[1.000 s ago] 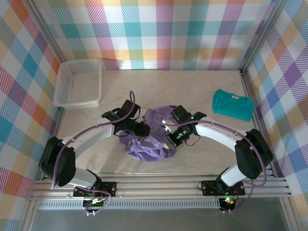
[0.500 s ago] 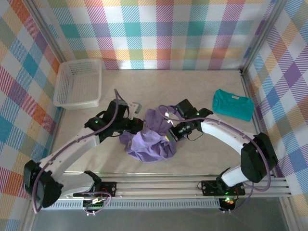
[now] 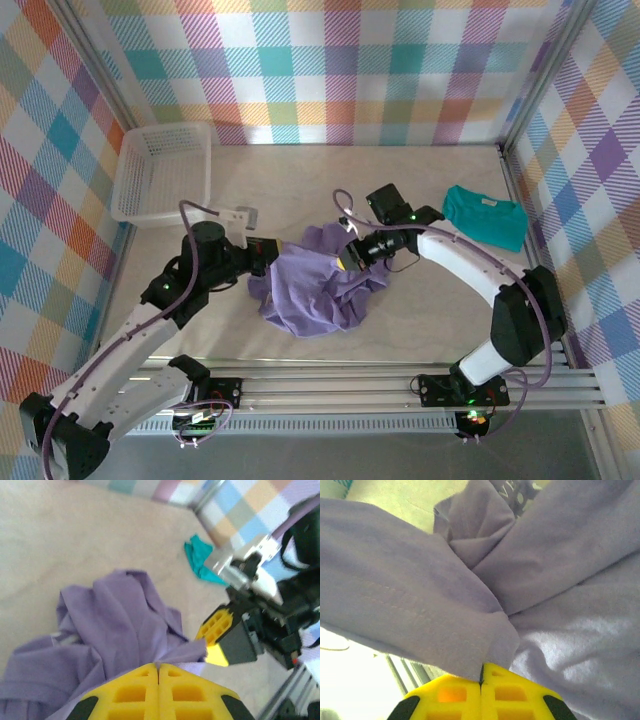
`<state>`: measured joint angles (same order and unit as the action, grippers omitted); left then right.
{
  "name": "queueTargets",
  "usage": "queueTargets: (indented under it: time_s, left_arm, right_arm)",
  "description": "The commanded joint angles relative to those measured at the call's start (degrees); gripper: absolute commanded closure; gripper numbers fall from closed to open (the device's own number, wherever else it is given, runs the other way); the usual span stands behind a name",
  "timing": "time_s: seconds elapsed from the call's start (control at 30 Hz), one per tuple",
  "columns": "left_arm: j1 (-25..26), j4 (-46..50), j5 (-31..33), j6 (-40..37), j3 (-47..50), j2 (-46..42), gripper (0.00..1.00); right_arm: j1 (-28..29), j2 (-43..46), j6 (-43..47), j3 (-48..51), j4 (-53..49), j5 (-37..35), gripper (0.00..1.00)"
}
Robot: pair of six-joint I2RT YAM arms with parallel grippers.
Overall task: Fold the inside-out t-shirt
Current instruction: Flatten out the T-shirt at the center of the table.
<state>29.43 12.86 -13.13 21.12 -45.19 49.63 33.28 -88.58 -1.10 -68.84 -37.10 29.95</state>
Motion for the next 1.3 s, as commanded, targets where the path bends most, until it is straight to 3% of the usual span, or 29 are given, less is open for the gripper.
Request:
queueTargets:
  time_s: [0.0, 0.1, 0.2, 0.27, 0.37, 0.67, 0.77, 0.83, 0.97, 1.13, 1.27]
  left_arm:
    - [-0.9, -3.5, 5.9, 3.0, -1.0, -0.8, 1.00]
    - [-1.9, 2.4, 13.5, 1.7, -4.8, 0.2, 1.00]
    - [-2.9, 9.9, 18.8, -0.3, -8.4, 0.8, 1.00]
    - [-3.3, 12.0, 20.7, -1.3, -9.6, 0.7, 1.00]
    - [-4.1, 13.8, 21.8, -1.6, -10.4, 0.9, 1.00]
    - [-4.8, 14.6, 19.6, -1.4, -11.7, 2.4, 1.00]
    - [-4.8, 14.8, 19.8, -1.0, -12.2, 2.7, 1.00]
    - [-5.0, 15.0, 20.2, -0.6, -12.5, 2.7, 1.00]
    - [-6.1, 15.8, 20.8, 0.2, -14.3, 2.6, 1.00]
    - [-11.5, 19.5, 18.0, 0.7, -22.2, 3.6, 1.00]
    - [-19.6, 24.0, 10.1, 0.2, -35.6, 7.2, 1.00]
  right_arm:
    - [0.1, -1.9, 1.2, -3.9, -1.0, 9.2, 0.89]
    - [-1.0, 0.7, 0.2, -4.0, 2.1, 8.6, 0.67]
    - [-6.3, 2.3, -7.0, -1.8, 7.1, -1.2, 0.54]
    - [-8.2, 0.1, -9.7, -3.5, 5.2, -13.6, 0.53]
    - [-11.0, -5.5, -11.4, -6.0, 4.1, -23.3, 0.52]
    - [-13.4, -24.4, -12.8, -17.8, 2.9, -24.7, 0.50]
    - [-13.5, -28.8, -13.1, -20.7, 3.0, -22.1, 0.54]
    - [-13.5, -30.7, -13.0, -22.3, 2.7, -20.7, 0.66]
    - [-15.5, -30.9, -12.3, -24.2, 2.4, -18.4, 0.98]
    - [-22.1, -14.6, -13.3, -18.6, 8.3, -13.2, 1.00]
    - [-29.0, 0.1, -18.3, -14.7, 14.9, -5.5, 1.00]
